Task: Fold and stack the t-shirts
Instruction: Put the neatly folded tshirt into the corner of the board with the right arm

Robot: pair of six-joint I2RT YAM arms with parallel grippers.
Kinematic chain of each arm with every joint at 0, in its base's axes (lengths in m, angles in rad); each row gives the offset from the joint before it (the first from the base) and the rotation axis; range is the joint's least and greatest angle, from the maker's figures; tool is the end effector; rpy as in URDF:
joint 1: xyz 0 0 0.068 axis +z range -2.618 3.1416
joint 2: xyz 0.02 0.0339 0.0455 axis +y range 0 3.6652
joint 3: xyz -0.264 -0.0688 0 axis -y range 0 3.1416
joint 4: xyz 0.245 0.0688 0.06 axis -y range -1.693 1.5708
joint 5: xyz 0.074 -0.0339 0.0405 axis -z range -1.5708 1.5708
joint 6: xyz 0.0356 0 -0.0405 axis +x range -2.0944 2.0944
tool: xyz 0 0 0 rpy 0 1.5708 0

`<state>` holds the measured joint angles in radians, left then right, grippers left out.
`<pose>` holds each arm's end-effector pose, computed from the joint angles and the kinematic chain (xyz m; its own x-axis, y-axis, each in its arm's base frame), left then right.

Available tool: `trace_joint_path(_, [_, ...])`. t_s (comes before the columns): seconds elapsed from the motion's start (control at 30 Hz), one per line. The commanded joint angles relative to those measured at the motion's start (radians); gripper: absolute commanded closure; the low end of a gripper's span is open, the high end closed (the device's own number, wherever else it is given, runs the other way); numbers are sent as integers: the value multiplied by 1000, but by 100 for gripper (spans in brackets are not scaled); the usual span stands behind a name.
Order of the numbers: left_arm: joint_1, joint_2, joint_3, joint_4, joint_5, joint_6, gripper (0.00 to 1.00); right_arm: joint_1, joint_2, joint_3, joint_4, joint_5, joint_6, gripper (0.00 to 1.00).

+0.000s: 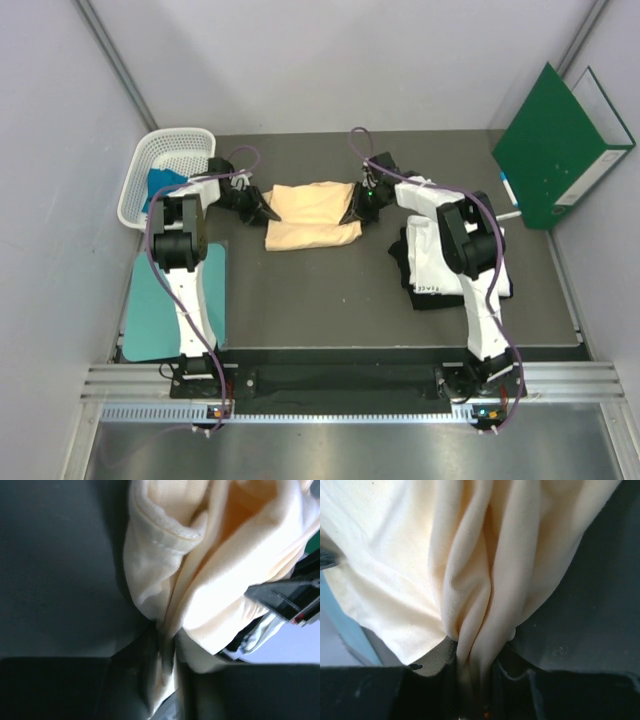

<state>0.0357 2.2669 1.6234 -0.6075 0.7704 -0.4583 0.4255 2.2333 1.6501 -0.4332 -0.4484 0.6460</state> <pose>0.4532 -0.0086 0.1226 -0.9363 -0.3511 0.0106 -0.2465 0.6352 -0.7320 0.4270 0.2104 0.1466 -0.9674 0.1572 -0.1985 0.0032 0.7914 0.6112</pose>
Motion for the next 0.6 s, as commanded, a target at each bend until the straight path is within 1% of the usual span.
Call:
trace_joint_path(0.0, [-2,-47,18,-51,-134,52,12,13,-86,25,-235,198,-130,89])
trace_joint_path(0.03, [-2,-72,23,-54,-147,52,1,15,-124,30,-254,233,-163,90])
trace_joint_path(0.13, [10,-118,26,-31,-178,41,1,27,-200,42,-309,289,-230,91])
trace_joint_path(0.27, [27,-127,39,0,-184,10,1,47,-283,80,-387,382,-298,91])
trace_joint_path(0.3, [29,-121,47,-6,-178,10,1,50,-297,86,-419,398,-302,91])
trace_joint_path(0.4, [29,-80,79,-31,-180,12,1,52,-366,96,-440,424,-322,91])
trace_joint_path(0.57, [29,-52,55,-25,-166,10,1,53,-478,102,-524,445,-301,90])
